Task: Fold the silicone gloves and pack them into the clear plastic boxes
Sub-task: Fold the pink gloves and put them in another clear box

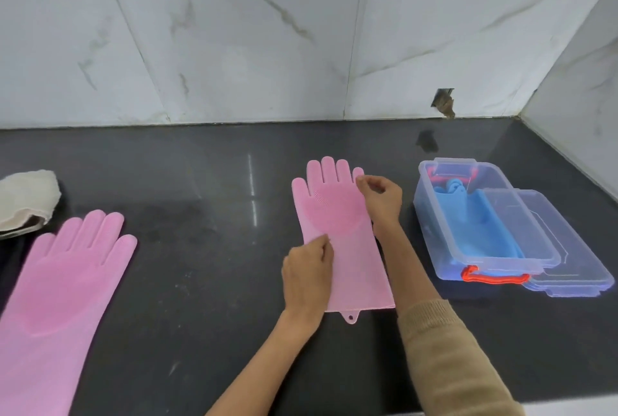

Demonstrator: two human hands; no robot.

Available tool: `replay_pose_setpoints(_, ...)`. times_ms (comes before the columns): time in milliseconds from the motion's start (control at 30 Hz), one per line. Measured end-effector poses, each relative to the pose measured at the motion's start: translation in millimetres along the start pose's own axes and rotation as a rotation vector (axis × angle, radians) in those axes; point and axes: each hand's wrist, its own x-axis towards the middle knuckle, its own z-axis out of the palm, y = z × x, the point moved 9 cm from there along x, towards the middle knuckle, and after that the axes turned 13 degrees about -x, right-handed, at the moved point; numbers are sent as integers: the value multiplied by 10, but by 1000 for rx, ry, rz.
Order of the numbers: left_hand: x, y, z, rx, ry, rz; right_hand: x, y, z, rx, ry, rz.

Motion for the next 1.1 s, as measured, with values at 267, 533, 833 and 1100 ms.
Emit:
replay_pose_setpoints(267, 32, -735, -1193, 169, 381, -173, -802, -524, 1184, -137, -282, -277)
replay_pose_setpoints(533, -482, -1359, -2201, 384, 572, -420, -1874, -656, 2418, -485, -623, -469)
replay_pose_setpoints(833, -925, -1540, -2489, 443, 602, -581, -2620, -763, 2936, -672, -475, -622)
replay_pose_setpoints(1100, -830, -1491, -2394, 536, 544, -566, -2383, -777, 2880, -608, -411, -551)
